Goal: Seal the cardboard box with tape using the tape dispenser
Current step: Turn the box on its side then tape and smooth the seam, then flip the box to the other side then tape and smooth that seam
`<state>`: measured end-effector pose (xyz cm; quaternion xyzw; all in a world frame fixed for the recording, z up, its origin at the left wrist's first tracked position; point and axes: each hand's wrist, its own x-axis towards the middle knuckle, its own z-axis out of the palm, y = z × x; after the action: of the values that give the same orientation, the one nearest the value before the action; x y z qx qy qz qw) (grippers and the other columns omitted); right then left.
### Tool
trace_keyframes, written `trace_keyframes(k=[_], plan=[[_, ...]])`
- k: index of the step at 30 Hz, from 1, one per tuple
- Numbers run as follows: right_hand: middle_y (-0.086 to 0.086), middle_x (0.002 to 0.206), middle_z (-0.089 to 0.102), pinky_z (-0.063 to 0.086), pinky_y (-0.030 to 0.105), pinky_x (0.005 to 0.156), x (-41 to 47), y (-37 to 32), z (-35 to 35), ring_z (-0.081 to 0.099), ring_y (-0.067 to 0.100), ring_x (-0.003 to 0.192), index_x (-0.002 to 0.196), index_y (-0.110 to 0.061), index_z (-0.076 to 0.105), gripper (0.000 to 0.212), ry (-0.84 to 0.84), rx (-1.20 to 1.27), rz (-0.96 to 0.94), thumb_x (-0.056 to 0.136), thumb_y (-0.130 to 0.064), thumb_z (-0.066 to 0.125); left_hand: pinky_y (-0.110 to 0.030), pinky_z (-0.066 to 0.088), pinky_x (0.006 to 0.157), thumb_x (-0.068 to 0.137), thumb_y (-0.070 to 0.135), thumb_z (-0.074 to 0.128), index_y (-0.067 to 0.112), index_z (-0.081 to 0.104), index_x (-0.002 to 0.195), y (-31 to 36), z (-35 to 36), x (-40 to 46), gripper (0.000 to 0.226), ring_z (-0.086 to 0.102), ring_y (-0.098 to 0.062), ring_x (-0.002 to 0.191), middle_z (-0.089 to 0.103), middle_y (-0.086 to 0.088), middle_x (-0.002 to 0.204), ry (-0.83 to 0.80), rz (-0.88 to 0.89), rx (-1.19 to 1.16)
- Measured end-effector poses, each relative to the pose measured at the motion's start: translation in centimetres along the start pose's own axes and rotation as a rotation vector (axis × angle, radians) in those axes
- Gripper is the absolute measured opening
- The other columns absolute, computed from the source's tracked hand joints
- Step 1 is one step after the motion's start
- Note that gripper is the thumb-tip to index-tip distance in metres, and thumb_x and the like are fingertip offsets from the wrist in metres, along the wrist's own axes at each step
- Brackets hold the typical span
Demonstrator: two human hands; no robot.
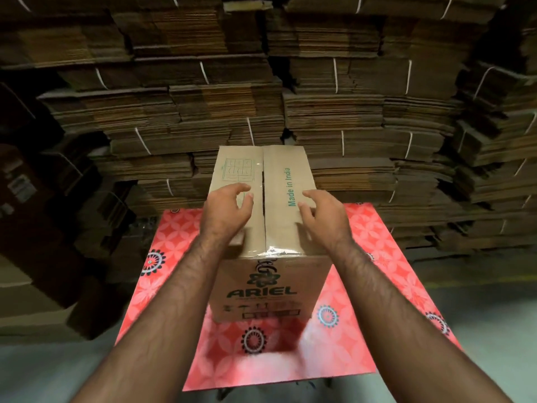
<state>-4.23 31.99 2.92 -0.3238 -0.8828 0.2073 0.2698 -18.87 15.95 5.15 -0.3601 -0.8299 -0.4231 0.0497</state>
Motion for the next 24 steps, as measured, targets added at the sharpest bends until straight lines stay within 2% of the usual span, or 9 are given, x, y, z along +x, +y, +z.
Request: trace_keyframes(k=[3, 7, 9, 11, 13, 17, 19, 21, 24], plan=[[0.011, 0.144, 0.05, 0.044, 0.043, 0.107, 2.7, 1.0, 0.8, 0.05, 0.031, 0.129, 0.141, -0.011, 0.053, 0.055, -0.105, -0.073, 0.108, 0.092, -0.035, 0.06, -0.043, 0.049, 0.1, 0.09, 0.038, 0.062, 0.021, 0.067, 0.123, -0.3, 1.6, 2.2, 0.038, 0.063, -0.022, 0.112, 0.067, -0.001, 0.128, -0.017, -0.127, 0.164], [0.017, 0.133, 0.045, 0.05, 0.045, 0.096, 6.4, 2.2, 2.8, 0.053, 0.04, 0.119, 0.14, -0.011, 0.039, 0.07, -0.252, -0.045, 0.218, 0.089, -0.051, 0.061, -0.061, 0.031, 0.106, 0.088, 0.057, 0.057, 0.024, 0.039, 0.146, -1.8, 3.2, 4.9, 0.07, 0.034, -0.034, 0.139, 0.028, -0.009, 0.159, -0.145, -0.483, 0.478], [0.02, 0.132, 0.048, 0.049, 0.043, 0.093, 8.1, 2.7, 3.8, 0.054, 0.041, 0.118, 0.146, -0.016, 0.033, 0.074, -0.336, -0.027, 0.226, 0.09, -0.058, 0.057, -0.054, 0.038, 0.101, 0.087, 0.06, 0.057, 0.019, 0.035, 0.146, -2.6, 3.7, 5.6, 0.074, 0.042, -0.038, 0.132, 0.037, -0.015, 0.151, -0.169, -0.623, 0.44], [0.022, 0.127, 0.054, 0.048, 0.041, 0.09, 9.2, 3.3, 4.0, 0.056, 0.042, 0.115, 0.151, -0.026, 0.029, 0.075, -0.402, -0.071, 0.181, 0.091, -0.066, 0.05, -0.041, 0.042, 0.087, 0.087, 0.061, 0.057, 0.016, 0.039, 0.138, -3.2, 4.2, 5.9, 0.07, 0.052, -0.037, 0.121, 0.05, -0.016, 0.134, -0.147, -0.64, 0.43], [0.022, 0.118, 0.062, 0.048, 0.04, 0.085, 9.8, 3.7, 3.3, 0.059, 0.043, 0.109, 0.146, -0.028, 0.034, 0.071, -0.418, -0.154, 0.111, 0.09, -0.07, 0.047, -0.038, 0.04, 0.08, 0.084, 0.065, 0.058, 0.016, 0.04, 0.136, -3.4, 4.4, 6.2, 0.074, 0.054, -0.037, 0.118, 0.052, -0.016, 0.131, -0.127, -0.633, 0.438], [0.021, 0.106, 0.066, 0.05, 0.04, 0.08, 9.1, 3.0, 2.3, 0.063, 0.045, 0.101, 0.133, -0.021, 0.041, 0.065, -0.425, -0.241, 0.037, 0.091, -0.071, 0.046, -0.047, 0.044, 0.098, 0.074, 0.078, 0.058, 0.013, 0.035, 0.147, -4.3, 3.8, 8.1, 0.1, 0.05, -0.036, 0.127, 0.05, -0.015, 0.138, -0.161, -0.63, 0.487], [0.021, 0.104, 0.067, 0.049, 0.039, 0.076, 7.6, 2.3, 2.2, 0.064, 0.044, 0.099, 0.136, -0.019, 0.04, 0.069, -0.428, -0.219, 0.04, 0.09, -0.07, 0.046, -0.055, 0.039, 0.103, 0.07, 0.084, 0.055, 0.015, 0.047, 0.138, -4.9, 3.4, 9.7, 0.097, 0.052, -0.034, 0.125, 0.056, -0.012, 0.133, -0.204, -0.6, 0.503], [0.023, 0.108, 0.066, 0.05, 0.04, 0.079, 5.5, 1.4, 1.9, 0.063, 0.044, 0.102, 0.144, -0.013, 0.034, 0.078, -0.448, -0.202, 0.062, 0.09, -0.068, 0.049, -0.06, 0.035, 0.104, 0.065, 0.089, 0.053, 0.02, 0.052, 0.132, -5.4, 3.4, 11.3, 0.096, 0.052, -0.032, 0.124, 0.058, -0.009, 0.131, -0.278, -0.561, 0.519], [0.026, 0.117, 0.064, 0.049, 0.042, 0.089, 1.8, -0.8, 1.1, 0.059, 0.044, 0.112, 0.154, -0.002, 0.017, 0.095, -0.493, -0.149, 0.112, 0.091, -0.063, 0.053, -0.059, 0.032, 0.107, 0.066, 0.089, 0.055, 0.024, 0.048, 0.138, -5.3, 3.9, 13.4, 0.097, 0.049, -0.032, 0.129, 0.053, -0.009, 0.139, -0.392, -0.475, 0.541]])
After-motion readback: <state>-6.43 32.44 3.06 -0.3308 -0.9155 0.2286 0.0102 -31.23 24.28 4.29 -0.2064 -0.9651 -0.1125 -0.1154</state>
